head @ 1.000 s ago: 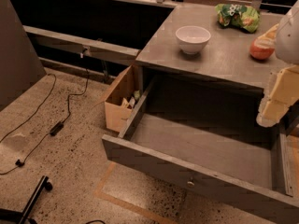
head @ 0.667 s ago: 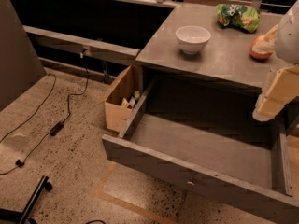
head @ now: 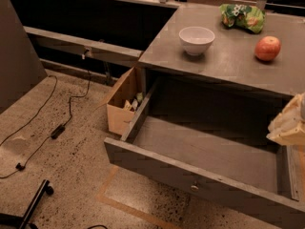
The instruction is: Close top drawer
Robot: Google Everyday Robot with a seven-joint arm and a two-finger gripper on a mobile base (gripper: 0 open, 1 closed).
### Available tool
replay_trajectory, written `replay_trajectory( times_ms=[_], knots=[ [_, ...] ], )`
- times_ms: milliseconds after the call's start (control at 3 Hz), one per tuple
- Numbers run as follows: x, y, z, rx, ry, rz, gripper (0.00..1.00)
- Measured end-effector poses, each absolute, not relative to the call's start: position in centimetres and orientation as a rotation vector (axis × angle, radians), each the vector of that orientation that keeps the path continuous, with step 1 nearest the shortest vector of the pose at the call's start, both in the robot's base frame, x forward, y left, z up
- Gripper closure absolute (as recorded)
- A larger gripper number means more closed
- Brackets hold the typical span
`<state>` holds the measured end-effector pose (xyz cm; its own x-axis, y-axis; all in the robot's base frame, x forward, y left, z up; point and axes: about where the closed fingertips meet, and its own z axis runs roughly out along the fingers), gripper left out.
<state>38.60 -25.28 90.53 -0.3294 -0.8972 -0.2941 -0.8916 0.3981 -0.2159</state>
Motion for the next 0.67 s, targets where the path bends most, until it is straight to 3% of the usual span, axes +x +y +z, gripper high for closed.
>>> replay_trajectory(
  times_ms=[333,667],
  knots=[
    [36.28,-26.71,85.9,-1.524,2.28,-0.01,0.95],
    [36.28,-26.9,85.07,-1.531,2.271,-0.02,1.0]
  ],
)
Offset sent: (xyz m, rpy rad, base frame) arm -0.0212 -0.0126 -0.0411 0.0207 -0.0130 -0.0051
